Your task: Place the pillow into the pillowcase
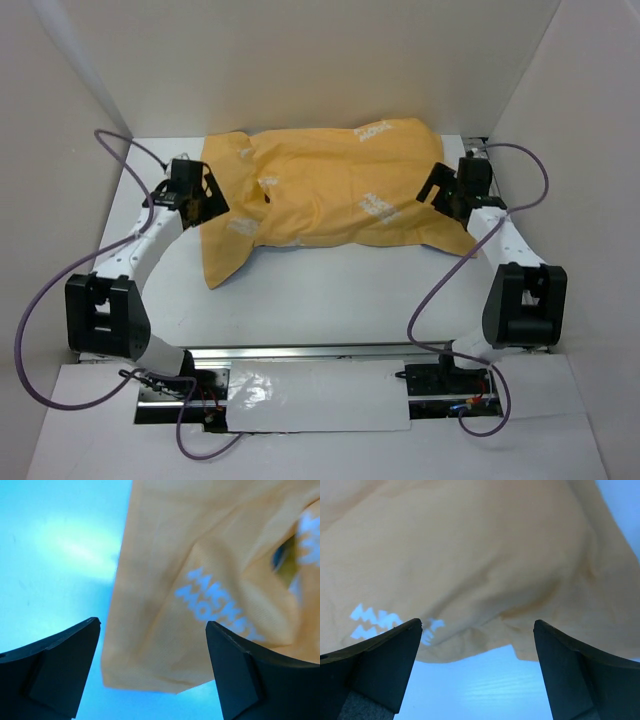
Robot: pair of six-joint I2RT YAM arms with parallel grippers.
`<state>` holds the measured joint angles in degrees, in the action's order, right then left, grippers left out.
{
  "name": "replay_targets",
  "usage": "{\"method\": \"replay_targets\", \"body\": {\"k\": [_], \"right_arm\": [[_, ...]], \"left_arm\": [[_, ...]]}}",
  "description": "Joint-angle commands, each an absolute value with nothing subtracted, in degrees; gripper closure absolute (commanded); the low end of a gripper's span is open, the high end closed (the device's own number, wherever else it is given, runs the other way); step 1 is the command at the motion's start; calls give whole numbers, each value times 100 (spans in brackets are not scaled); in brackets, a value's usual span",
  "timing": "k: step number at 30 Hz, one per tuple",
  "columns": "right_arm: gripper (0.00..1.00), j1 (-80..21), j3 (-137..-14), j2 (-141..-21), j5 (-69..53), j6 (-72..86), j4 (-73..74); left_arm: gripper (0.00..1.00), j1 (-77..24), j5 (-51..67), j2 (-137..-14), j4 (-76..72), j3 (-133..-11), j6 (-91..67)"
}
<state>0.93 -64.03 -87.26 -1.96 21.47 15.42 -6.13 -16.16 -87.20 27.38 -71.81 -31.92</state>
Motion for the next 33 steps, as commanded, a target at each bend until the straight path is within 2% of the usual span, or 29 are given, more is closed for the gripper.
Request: {"method": "replay_targets", "body": {"k": [1,6,10,15,19,25,27,28,29,33], "right_arm": [[0,508,-5952,-8377,-317,2671,1309],[0,983,-5485,-8140,-53,2979,1284],[0,1467,-5054,-8016,-464,3339,950],[0,1714,-4782,-8130,-589,3498,949],[0,2021,-4474,-8130,-141,3621,879],[0,2285,-4351,-8182,-291,3560,738],[0,2285,-4298,-8183,-54,3560,852],[0,2285,-4298,-8183,-1,3560,853],[0,2285,-4298,-8244,0,3560,853],[0,2338,-4236,-8358,157,3620,905]], "left_arm": [[0,-545,-1232,-8535,2856,-6216,-4016],[0,-598,-678,-8307,2462,-5057,-4210],[0,-598,-396,-7964,2172,-4423,-4262],[0,-545,-334,-7883,1978,-4087,-4324],[2,-545,-466,-8191,1794,-4017,-4438],[33,-484,-457,-8753,1468,-4192,-4281],[66,-483,-509,-8885,1468,-4359,-4219],[87,-431,-562,-8947,1468,-4412,-4219],[100,-431,-562,-9026,1468,-4490,-4219],[100,-316,-702,-8931,1608,-4544,-4113]]}}
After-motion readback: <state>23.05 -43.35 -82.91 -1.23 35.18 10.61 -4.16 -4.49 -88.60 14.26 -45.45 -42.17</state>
